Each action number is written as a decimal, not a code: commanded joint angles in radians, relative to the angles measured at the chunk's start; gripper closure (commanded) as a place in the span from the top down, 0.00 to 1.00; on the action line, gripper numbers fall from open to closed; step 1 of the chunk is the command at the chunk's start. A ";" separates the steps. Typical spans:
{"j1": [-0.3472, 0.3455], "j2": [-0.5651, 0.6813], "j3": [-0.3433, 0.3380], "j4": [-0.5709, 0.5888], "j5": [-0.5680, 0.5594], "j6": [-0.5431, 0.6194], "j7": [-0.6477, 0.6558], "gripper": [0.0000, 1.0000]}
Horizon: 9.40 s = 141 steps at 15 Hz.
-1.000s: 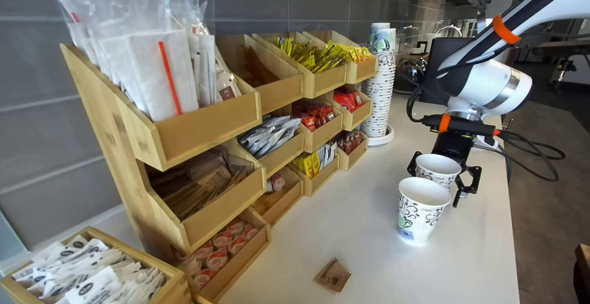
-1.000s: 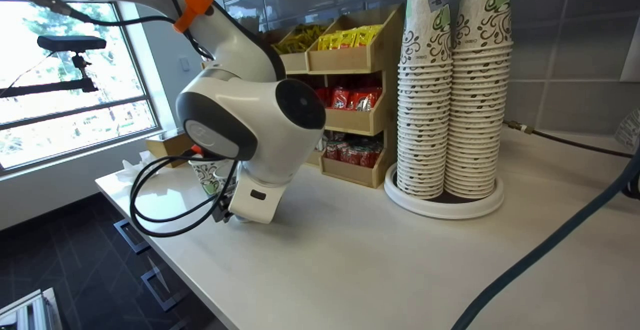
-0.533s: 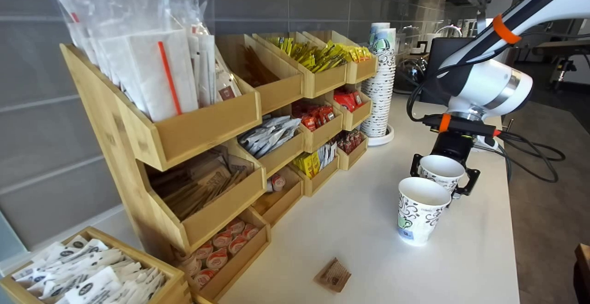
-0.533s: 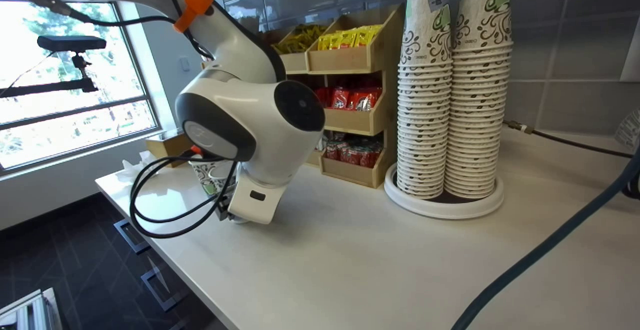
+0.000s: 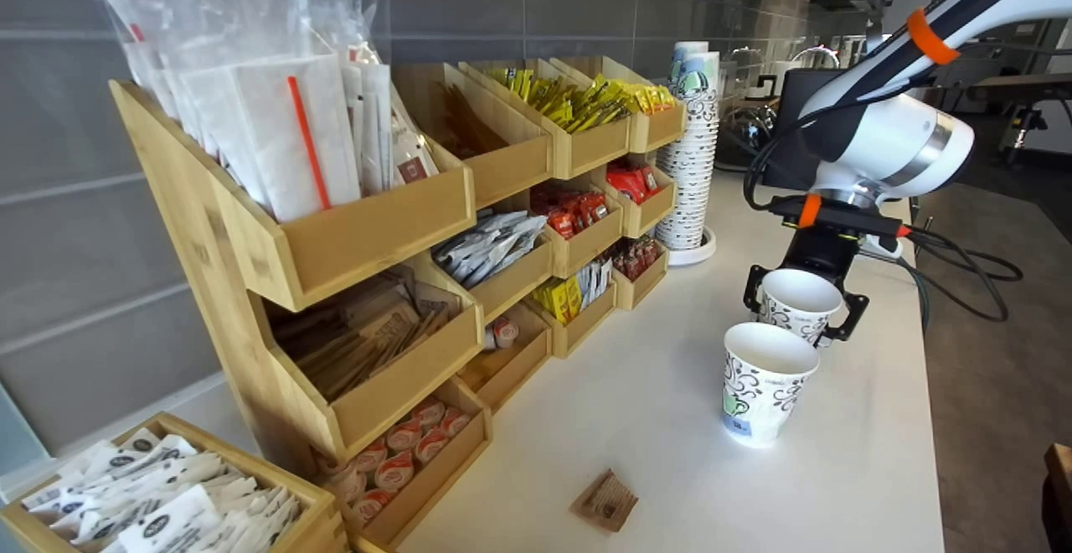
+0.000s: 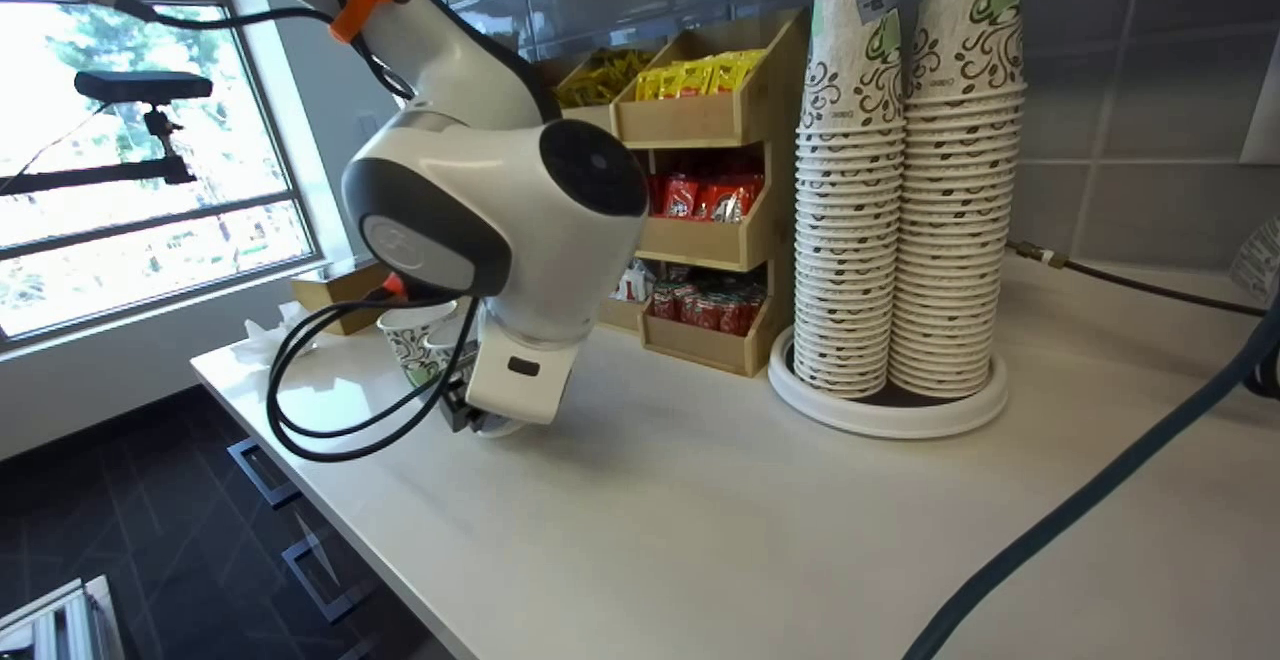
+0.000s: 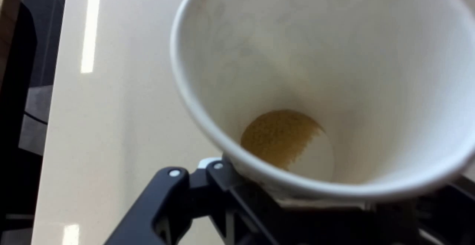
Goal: Pick up the white paper cup on the right and pour all its contents into the white paper cup on the left
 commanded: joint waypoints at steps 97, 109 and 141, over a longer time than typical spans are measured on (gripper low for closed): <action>0.286 -0.411 0.450 -0.136 -1.756 0.251 1.109 0.42; 0.337 -0.401 0.496 -0.133 -1.922 0.106 1.227 0.42; 0.462 -0.325 0.522 -0.123 -2.129 -0.148 1.358 0.42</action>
